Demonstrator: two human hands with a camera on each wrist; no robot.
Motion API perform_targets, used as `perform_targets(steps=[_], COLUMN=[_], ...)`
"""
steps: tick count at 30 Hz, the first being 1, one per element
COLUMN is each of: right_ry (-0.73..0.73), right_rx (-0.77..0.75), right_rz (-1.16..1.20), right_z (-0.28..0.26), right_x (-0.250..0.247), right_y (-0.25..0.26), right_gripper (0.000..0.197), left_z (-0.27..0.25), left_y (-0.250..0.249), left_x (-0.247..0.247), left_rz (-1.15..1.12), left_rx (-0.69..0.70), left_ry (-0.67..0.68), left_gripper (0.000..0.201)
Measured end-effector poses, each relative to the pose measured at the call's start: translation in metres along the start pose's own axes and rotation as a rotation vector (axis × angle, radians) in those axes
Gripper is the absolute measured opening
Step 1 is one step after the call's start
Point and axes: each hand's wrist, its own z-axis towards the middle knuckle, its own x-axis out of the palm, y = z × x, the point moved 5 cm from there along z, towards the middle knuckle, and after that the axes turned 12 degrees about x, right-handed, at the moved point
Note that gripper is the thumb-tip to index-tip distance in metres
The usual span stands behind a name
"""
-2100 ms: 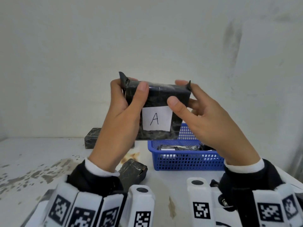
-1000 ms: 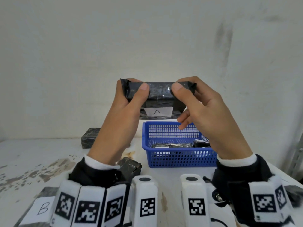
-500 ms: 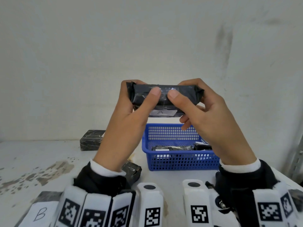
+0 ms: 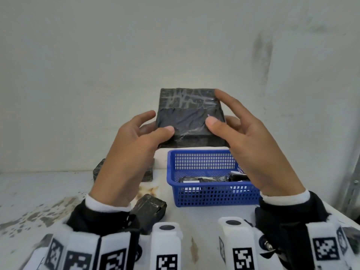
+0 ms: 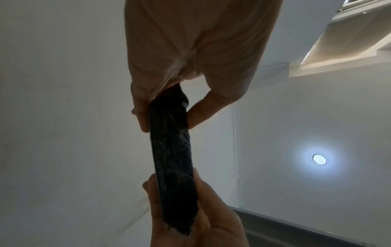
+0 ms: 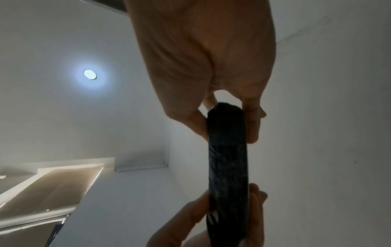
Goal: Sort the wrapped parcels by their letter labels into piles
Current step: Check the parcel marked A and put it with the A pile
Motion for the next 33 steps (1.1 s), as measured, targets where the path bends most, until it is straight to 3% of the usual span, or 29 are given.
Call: perform_targets(steps=[3,7,12,20,24,28,33], right_ry=[0.020,0.052,0.035,-0.065,-0.059,-0.026,-0.023], right_rx=[0.037,0.045,0.017,-0.053,-0.057,-0.072,-0.046], right_rz=[0.019,-0.116,-0.130,-0.140,-0.132,-0.112,-0.097], right_z=[0.004,0.003,-0.001,0.002,0.004,0.004,0.008], right_x=[0.000,0.005,0.007,0.006,0.002,-0.002,-0.004], right_y=[-0.005,-0.008,-0.004,-0.005,-0.005,-0.003,-0.008], right_gripper=[0.062,0.080,0.088,0.081,0.070,0.060,0.064], left_z=[-0.003,-0.003,-0.004,-0.004,-0.004,-0.005,-0.006], left_y=[0.002,0.003,0.002,0.001,0.002,0.000,-0.003], left_x=[0.007,0.011,0.014,0.015,0.012,0.011,0.010], left_rz=[0.059,0.061,0.117,0.134,0.143,0.186,0.271], left_rx=[-0.012,0.039,0.095,0.091,0.081,0.080,0.079], left_ry=[0.074,0.053,0.061,0.010,-0.007,0.003,0.007], left_gripper=[0.063,0.050,0.052,0.054,0.036,0.032,0.030])
